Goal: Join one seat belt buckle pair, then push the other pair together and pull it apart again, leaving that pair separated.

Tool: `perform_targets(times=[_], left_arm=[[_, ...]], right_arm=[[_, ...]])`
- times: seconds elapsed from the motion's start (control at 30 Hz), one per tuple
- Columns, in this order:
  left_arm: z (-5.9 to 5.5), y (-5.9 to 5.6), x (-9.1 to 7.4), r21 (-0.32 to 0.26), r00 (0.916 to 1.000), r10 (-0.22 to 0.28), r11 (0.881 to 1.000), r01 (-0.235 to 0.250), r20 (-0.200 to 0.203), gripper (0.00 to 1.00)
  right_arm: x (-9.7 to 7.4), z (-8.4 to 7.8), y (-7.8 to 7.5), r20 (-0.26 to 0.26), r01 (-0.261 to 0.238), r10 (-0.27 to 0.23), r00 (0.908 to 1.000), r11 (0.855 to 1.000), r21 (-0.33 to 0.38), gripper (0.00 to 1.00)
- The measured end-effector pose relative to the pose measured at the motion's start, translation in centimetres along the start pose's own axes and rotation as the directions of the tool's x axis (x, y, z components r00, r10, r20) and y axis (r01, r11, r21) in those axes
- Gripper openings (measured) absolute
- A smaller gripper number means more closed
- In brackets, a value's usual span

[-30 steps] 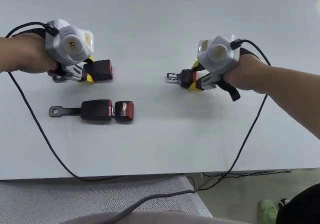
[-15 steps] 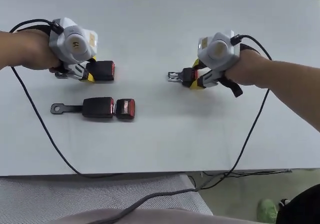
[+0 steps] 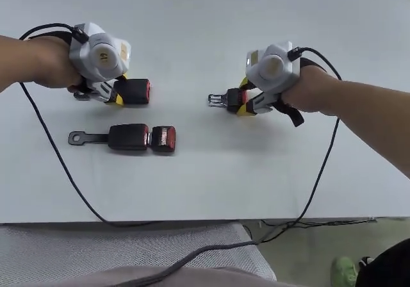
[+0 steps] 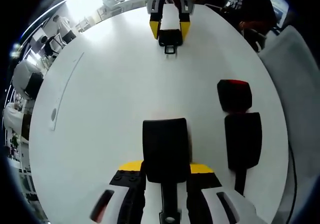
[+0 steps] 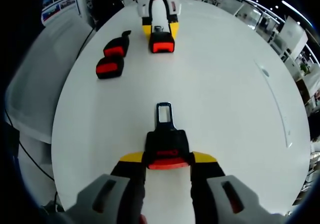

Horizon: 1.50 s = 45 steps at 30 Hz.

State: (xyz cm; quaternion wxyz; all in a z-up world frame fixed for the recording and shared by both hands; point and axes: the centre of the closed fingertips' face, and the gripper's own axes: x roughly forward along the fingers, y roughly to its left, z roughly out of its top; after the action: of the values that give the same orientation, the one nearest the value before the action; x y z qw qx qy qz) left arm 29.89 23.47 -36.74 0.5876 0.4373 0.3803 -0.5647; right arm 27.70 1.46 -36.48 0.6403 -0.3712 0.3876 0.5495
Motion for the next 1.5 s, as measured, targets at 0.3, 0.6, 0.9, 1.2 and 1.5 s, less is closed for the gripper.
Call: perform_targets(times=[0.3,0.6,0.9,1.2,1.5], left_arm=[[0.1,-0.2,0.0,0.009,0.9999,-0.002,1.0,0.002,-0.01,0.31],[0.0,-0.2,0.1,0.012,1.0,0.0,1.0,0.0,-0.009,0.31],[0.0,-0.2,0.2,0.015,1.0,-0.002,1.0,0.002,-0.005,0.31],[0.1,-0.3,0.1,0.014,1.0,-0.004,1.0,0.004,-0.004,0.31],[-0.1,-0.1,0.3,0.014,0.9999,-0.001,1.0,0.002,-0.011,0.31]], right_arm=[[1.5,3.6,1.0,0.043,-0.011,0.011,0.999,1.0,-0.014,0.35],[2.9,6.8,1.2,0.08,-0.003,0.003,0.9968,1.0,-0.002,0.35],[3.8,8.5,0.8,0.09,0.007,-0.008,0.9959,1.0,0.015,0.35],[4.6,9.9,0.6,0.079,0.006,-0.007,0.9968,1.0,0.016,0.35],[4.9,10.9,0.5,0.063,-0.007,0.009,0.998,0.999,-0.038,0.35]])
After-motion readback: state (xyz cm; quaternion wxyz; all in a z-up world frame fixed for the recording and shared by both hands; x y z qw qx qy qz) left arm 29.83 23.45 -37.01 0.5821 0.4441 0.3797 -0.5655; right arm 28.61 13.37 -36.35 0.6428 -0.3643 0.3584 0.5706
